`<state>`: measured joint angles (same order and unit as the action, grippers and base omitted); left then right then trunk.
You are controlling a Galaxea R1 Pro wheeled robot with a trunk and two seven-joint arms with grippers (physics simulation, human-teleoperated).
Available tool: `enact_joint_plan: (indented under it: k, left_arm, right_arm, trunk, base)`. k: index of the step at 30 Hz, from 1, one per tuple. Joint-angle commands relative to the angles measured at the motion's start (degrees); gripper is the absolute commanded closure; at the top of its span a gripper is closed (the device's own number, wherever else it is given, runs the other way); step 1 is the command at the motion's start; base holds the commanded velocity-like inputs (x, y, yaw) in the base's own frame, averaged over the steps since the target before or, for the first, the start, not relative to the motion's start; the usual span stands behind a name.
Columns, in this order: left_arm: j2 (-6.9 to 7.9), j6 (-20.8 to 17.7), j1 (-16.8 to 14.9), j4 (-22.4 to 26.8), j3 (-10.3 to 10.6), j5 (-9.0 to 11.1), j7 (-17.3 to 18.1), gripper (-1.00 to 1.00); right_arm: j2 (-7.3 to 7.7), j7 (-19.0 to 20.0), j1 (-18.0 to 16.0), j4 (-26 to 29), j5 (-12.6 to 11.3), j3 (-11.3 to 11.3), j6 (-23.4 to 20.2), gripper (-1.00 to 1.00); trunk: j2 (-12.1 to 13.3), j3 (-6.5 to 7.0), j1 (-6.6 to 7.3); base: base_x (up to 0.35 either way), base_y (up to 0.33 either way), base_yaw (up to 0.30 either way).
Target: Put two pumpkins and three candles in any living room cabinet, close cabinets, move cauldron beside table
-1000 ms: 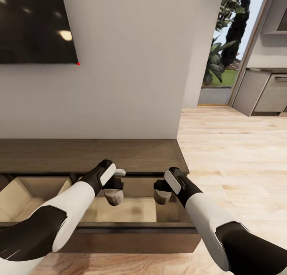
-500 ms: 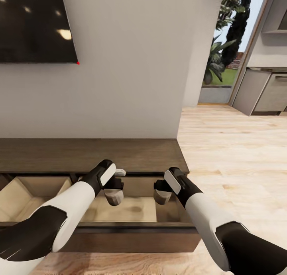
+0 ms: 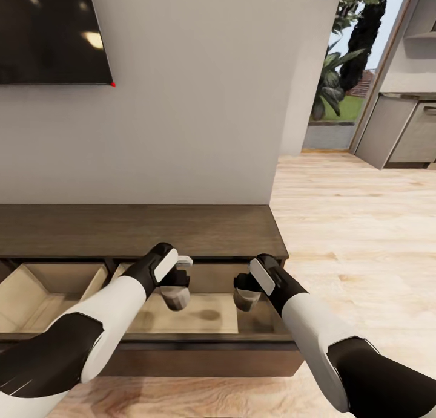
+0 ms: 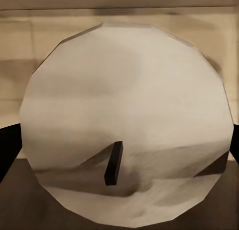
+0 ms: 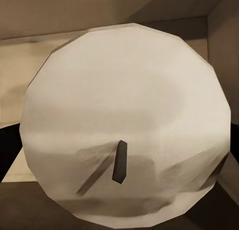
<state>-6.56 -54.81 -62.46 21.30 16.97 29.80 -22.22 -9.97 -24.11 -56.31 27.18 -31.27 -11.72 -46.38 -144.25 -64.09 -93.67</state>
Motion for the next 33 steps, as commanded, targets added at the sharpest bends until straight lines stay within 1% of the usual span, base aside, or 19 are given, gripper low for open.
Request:
enact_joint_plan:
  k: [1,5,7,9,10,12,15,17,21,33]
  left_arm:
    - [-0.02,0.09,-0.03,0.06,0.53,0.52,-0.40,1.00]
    - [-0.29,0.65,-0.03,0.07,0.65,0.52,-0.26,1.00]
    - [-0.38,1.00,-0.03,0.10,0.67,0.52,0.59,1.00]
    - [-0.44,1.27,0.04,0.08,0.73,0.49,2.29,1.00]
    - [-0.44,1.33,0.06,0.07,0.74,0.48,2.55,1.00]
    - [-0.45,1.53,0.10,0.07,1.25,0.45,3.07,1.00]
    - [-0.46,2.33,0.13,0.00,3.24,0.49,3.52,1.00]
    - [-0.47,2.68,0.14,-0.07,3.88,0.51,3.63,1.00]
    - [-0.47,3.01,0.14,-0.12,4.42,0.52,3.71,1.00]
    - [-0.48,4.34,0.14,0.04,4.56,0.52,3.73,1.00]
  right_arm:
    - [0.04,-0.58,-0.03,0.07,-0.63,-0.34,-0.11,1.00]
    - [0.04,-0.58,-0.03,0.07,-0.63,-0.33,-0.11,1.00]
    - [0.04,-0.58,-0.03,0.07,-0.63,-0.34,-0.13,1.00]
    - [0.04,-0.58,-0.03,0.07,-0.63,-0.34,-0.13,1.00]
    - [0.04,-0.58,-0.03,0.07,-0.63,-0.34,-0.13,1.00]
    - [0.04,-0.58,-0.03,0.04,-0.63,-0.33,-0.12,1.00]
    - [0.04,-0.58,-0.03,0.00,-0.63,-0.33,-0.11,1.00]
    - [0.04,-0.58,-0.03,0.00,-0.63,-0.32,-0.11,1.00]
    - [0.04,-0.58,-0.03,-0.02,-0.57,-0.32,-0.13,1.00]
    - [0.12,-0.58,0.05,-0.02,-0.51,-0.31,-0.05,1.00]
  trunk:
    - [-0.02,-0.05,0.01]
    - [-0.02,-0.05,0.01]
    - [-0.02,-0.05,0.01]
    - [-0.05,-0.50,-0.04]
    - [-0.06,-0.72,-0.07]
    - [-0.08,-0.94,-0.09]
    - [-0.08,-0.94,-0.09]
    - [-0.08,-0.94,-0.09]
    - [-0.13,-1.83,-0.19]
    - [-0.29,-4.48,-0.50]
  base:
    - [0.000,0.000,0.000]
    - [0.000,0.000,0.000]
    - [0.000,0.000,0.000]
    - [0.000,0.000,0.000]
    - [0.000,0.000,0.000]
    - [0.000,0.000,0.000]
    - [0.000,0.000,0.000]
    - [0.000,0.000,0.000]
    - [0.000,0.000,0.000]
    - [0.000,0.000,0.000]
